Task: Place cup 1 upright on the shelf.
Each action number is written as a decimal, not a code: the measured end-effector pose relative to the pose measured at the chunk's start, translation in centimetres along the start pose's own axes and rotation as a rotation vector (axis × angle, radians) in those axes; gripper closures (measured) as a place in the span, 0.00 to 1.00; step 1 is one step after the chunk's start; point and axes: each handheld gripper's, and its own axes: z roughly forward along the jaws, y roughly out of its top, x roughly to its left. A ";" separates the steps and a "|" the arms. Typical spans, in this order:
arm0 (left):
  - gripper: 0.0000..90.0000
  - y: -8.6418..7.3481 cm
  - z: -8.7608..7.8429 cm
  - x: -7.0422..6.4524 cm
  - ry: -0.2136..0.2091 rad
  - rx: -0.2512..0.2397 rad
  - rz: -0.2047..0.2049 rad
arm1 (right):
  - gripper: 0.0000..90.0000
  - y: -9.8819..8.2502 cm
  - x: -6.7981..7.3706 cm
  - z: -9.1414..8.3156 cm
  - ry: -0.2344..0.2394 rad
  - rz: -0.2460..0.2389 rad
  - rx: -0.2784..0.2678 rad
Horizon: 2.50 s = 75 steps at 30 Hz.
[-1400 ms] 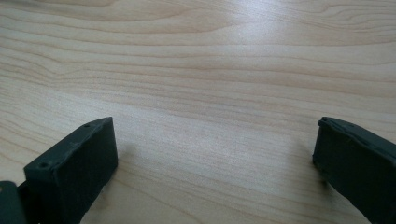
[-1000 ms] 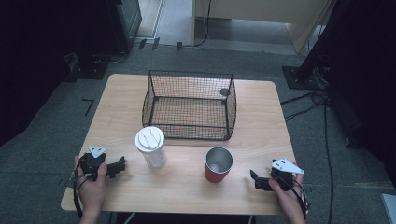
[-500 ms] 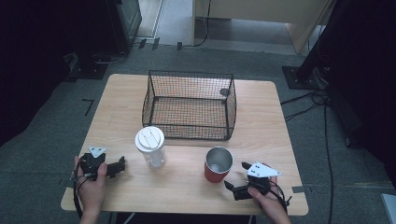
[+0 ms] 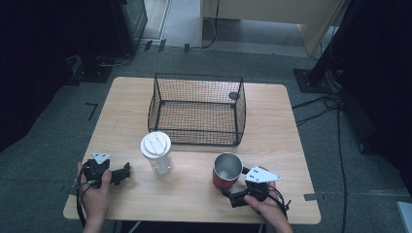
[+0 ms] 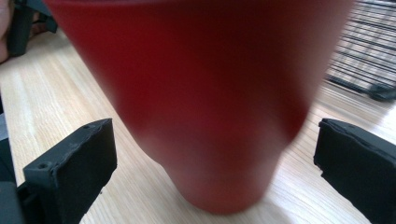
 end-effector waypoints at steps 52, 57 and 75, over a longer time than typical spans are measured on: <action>0.00 0.0 0.0 0.0 0.000 0.000 -0.002 | 0.08 5.8 3.6 1.1 -0.170 -0.052 -0.362; 0.00 0.0 0.0 0.0 0.000 0.000 -0.002 | 0.08 7.3 3.8 1.4 -0.177 -0.067 -0.375; 0.00 0.0 0.0 0.0 -0.001 -0.001 -0.004 | 0.08 11.4 3.1 2.0 -0.200 -0.070 -0.436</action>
